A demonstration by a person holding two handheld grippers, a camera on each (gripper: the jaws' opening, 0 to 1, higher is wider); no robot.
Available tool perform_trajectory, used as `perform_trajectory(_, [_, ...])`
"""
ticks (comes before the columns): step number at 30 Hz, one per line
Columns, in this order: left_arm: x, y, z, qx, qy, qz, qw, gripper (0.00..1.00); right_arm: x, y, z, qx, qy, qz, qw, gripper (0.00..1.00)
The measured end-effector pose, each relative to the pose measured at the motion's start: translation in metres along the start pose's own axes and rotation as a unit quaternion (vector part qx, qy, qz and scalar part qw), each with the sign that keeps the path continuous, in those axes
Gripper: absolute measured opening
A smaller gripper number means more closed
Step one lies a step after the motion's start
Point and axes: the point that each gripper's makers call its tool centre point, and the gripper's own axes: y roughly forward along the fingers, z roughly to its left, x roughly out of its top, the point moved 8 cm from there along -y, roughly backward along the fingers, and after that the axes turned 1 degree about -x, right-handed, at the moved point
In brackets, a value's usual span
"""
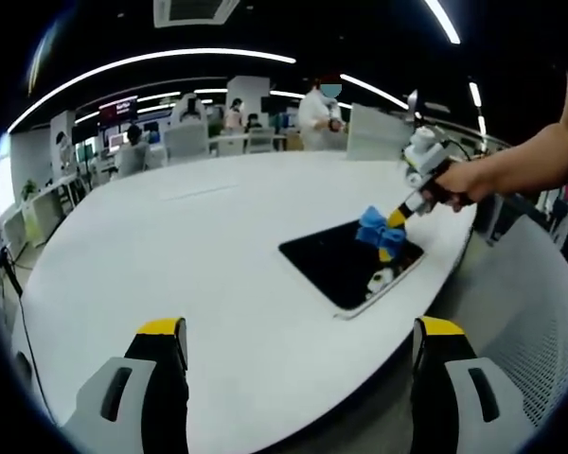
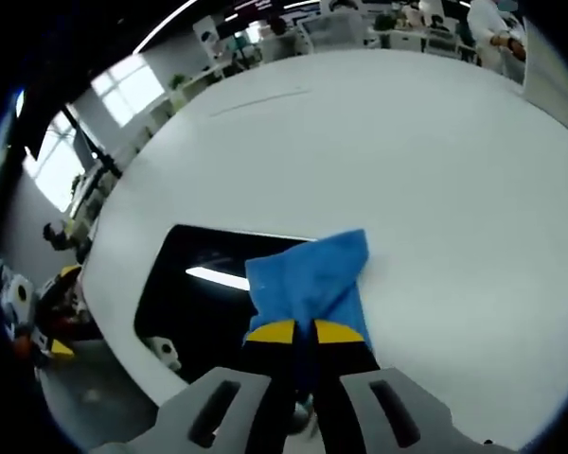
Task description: Wipe the mirror surface with the cleaning cloth until all visible marks leave the cleaned area.
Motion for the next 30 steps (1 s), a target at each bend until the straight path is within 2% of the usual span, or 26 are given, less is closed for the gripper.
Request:
perform_trajectory(2, [0.0, 0.0, 0.0, -0.001, 0.001, 0.001, 1.0, 0.99, -0.001, 0.0, -0.002, 0.006, 0.013, -0.004, 0.9999, 0.0])
perform_trajectory(12, [0.0, 0.001, 0.0, -0.004, 0.002, 0.004, 1.0, 0.99, -0.002, -0.001, 0.002, -0.003, 0.01, -0.009, 0.9999, 0.0])
perform_trajectory(21, [0.0, 0.002, 0.0, -0.004, -0.001, 0.001, 1.0, 0.99, -0.011, -0.005, 0.006, -0.007, 0.016, -0.007, 0.9998, 0.0])
perform_trajectory(25, [0.0, 0.002, 0.0, -0.003, -0.001, 0.0, 1.0, 0.99, -0.017, -0.008, 0.01, -0.008, 0.003, -0.008, 0.9999, 0.01])
perform_trajectory(28, [0.0, 0.001, 0.001, -0.001, -0.002, -0.001, 1.0, 0.99, -0.02, -0.01, 0.009, -0.008, 0.032, -0.01, 0.9994, 0.01])
perform_trajectory(30, [0.0, 0.001, 0.001, -0.002, -0.001, 0.0, 1.0, 0.99, -0.022, -0.011, 0.009, -0.008, 0.034, -0.009, 0.9993, 0.01])
